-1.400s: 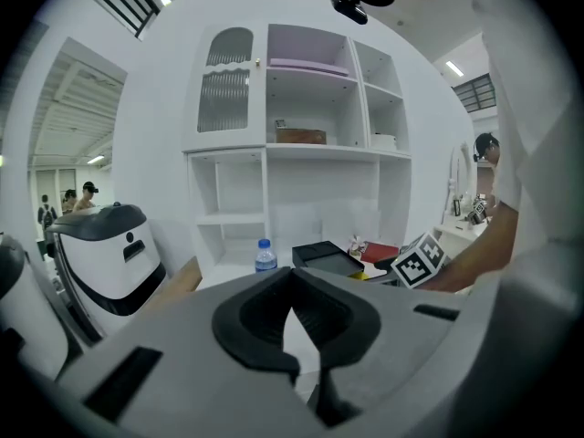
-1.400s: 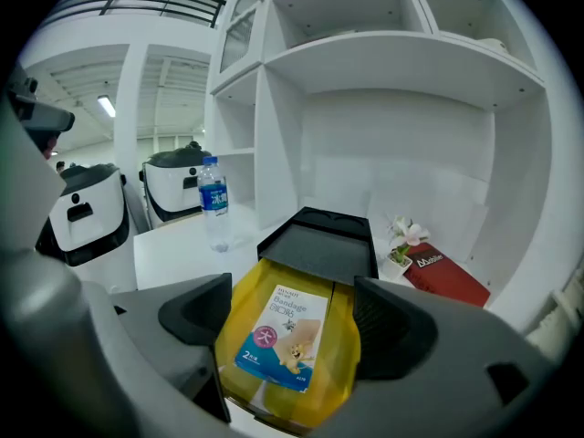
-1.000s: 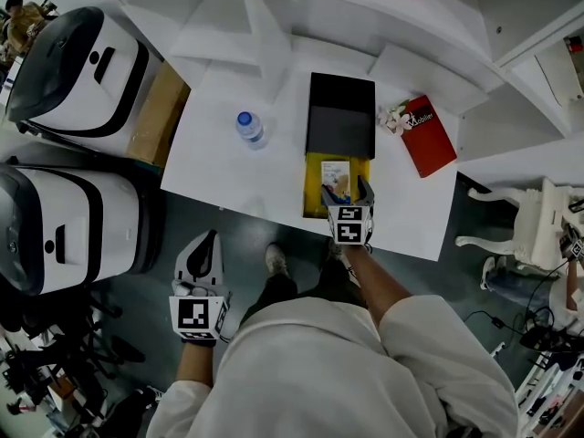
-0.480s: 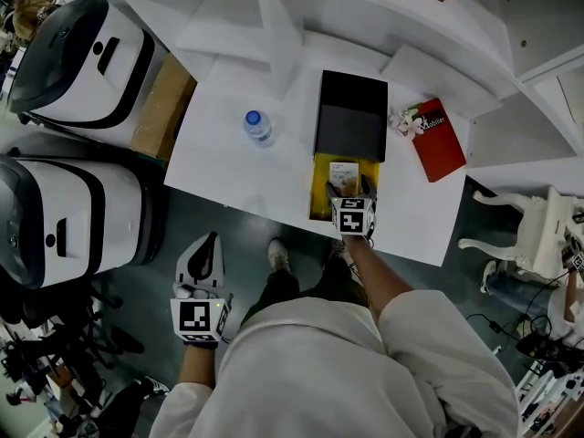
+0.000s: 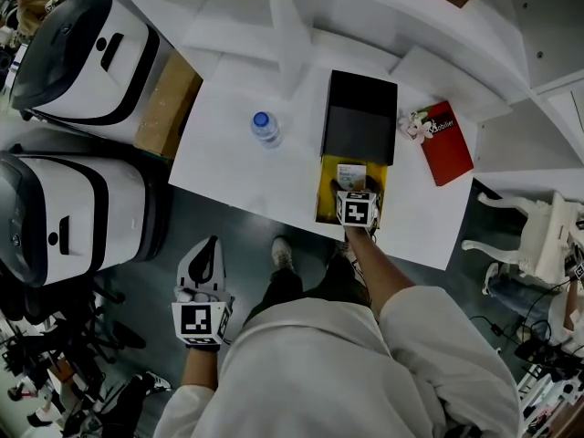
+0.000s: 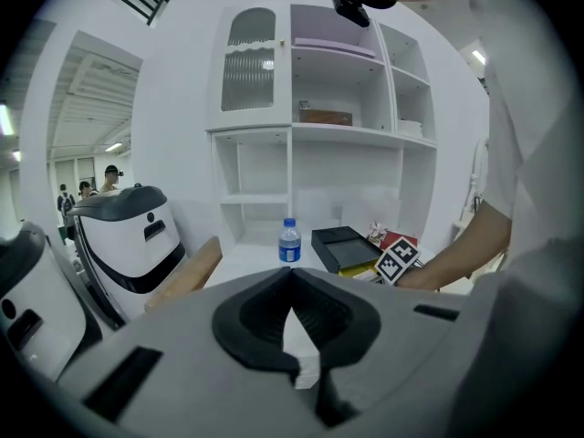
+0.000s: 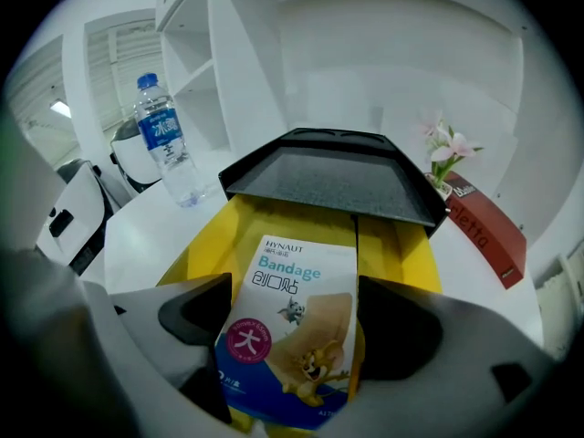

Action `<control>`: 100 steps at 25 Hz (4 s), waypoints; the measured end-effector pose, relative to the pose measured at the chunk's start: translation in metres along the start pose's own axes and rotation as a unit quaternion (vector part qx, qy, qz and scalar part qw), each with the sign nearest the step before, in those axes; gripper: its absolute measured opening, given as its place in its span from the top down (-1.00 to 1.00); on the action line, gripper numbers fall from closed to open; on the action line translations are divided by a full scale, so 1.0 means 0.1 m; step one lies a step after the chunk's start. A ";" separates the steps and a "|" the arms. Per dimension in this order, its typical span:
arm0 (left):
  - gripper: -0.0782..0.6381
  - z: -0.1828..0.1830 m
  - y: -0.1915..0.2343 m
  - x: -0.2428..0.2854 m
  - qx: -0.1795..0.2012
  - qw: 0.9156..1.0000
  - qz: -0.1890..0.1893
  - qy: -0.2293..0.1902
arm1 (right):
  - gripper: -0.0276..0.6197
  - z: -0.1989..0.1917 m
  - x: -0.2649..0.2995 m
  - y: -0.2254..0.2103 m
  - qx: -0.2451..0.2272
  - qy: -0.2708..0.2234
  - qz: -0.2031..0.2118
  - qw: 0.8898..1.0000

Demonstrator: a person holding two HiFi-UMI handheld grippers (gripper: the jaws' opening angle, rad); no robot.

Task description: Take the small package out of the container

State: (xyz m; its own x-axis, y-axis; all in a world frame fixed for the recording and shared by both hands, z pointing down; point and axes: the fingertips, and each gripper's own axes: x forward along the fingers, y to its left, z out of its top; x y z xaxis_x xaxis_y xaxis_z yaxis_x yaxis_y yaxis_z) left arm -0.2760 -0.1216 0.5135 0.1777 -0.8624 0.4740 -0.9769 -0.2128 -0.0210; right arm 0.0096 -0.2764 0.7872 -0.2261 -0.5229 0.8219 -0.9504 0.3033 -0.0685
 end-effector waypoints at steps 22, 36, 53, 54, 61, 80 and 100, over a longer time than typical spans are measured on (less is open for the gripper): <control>0.76 0.02 -0.07 0.03 -0.001 1.000 -0.017 -0.011 | -0.38 0.11 -0.26 0.10 0.001 -0.033 0.006 0.999; 0.76 0.22 -0.32 0.05 0.015 0.998 -0.049 -0.037 | -0.38 0.66 -1.01 0.18 -0.019 -0.151 0.021 0.988; 0.76 0.46 -0.66 0.13 0.030 0.994 -0.085 -0.064 | -0.38 1.34 -2.19 0.22 -0.060 -0.305 0.028 0.950; 0.76 0.47 -0.68 0.13 0.031 0.994 -0.086 -0.065 | -0.38 1.37 -2.25 0.22 -0.062 -0.311 0.028 0.948; 0.76 0.48 -0.74 0.14 0.034 0.993 -0.091 -0.068 | -0.38 1.50 -2.57 0.22 -0.072 -0.348 0.026 0.934; 0.76 0.64 -0.83 0.22 0.045 0.990 -0.108 -0.080 | -0.38 1.81 -3.27 0.27 -0.092 -0.432 0.020 0.897; 0.76 0.70 -0.96 0.17 0.053 0.988 -0.119 -0.088 | -0.38 1.88 -3.98 0.26 -0.098 -0.491 0.009 0.865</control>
State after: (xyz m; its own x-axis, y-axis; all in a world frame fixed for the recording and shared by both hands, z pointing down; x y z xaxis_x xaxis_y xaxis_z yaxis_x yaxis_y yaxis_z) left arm -0.1712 -0.1477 0.4617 0.4271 -0.8473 0.3156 -0.8890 -0.4572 -0.0242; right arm 0.0348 -0.2102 0.3515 -0.4044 -0.9125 -0.0624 -0.9121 0.3973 0.1012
